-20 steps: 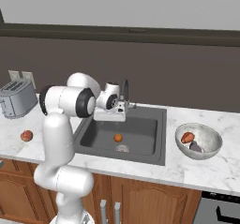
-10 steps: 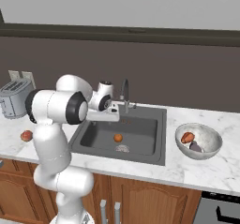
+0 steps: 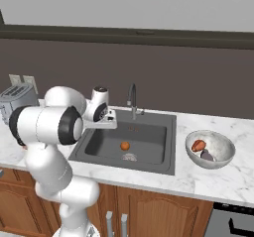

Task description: There is a mixed pile of frozen fruits and vegetables on the counter. Locate all the frozen vegetables and place the items in a bowl on the counter. Take all the frozen fruits and defrost them in a running sink.

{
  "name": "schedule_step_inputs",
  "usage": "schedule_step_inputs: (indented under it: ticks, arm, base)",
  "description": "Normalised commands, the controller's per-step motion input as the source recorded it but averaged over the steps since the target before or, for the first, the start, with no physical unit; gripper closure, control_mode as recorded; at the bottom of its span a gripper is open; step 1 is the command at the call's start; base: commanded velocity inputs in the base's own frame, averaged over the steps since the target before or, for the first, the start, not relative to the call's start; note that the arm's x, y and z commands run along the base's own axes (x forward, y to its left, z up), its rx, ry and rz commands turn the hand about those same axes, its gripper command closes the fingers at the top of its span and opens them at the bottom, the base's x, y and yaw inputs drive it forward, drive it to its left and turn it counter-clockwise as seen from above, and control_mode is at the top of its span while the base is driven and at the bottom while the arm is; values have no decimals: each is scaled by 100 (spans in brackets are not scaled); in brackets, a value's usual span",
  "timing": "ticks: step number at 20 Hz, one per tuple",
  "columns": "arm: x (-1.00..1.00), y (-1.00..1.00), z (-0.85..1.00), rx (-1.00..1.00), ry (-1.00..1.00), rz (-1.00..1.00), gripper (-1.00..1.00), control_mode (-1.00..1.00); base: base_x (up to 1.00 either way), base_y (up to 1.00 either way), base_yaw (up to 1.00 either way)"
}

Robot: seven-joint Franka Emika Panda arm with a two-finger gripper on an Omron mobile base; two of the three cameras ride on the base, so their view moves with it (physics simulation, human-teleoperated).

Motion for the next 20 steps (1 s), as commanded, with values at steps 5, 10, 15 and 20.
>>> schedule_step_inputs:
  ticks: [5, 10, 15, 20]
  arm:
    - [-31, 19, 31, 8, -6, 1, -100, -100]
    - [-17, 32, 26, 1, -2, 8, -100, -100]
    - [-7, 36, 28, 0, 3, 12, -100, -100]
    - [-8, 31, 29, 0, 5, 13, -100, -100]
  base:
    - [0, 0, 0]
    - [0, 0, 0]
    - [0, 0, 0]
    - [0, 0, 0]
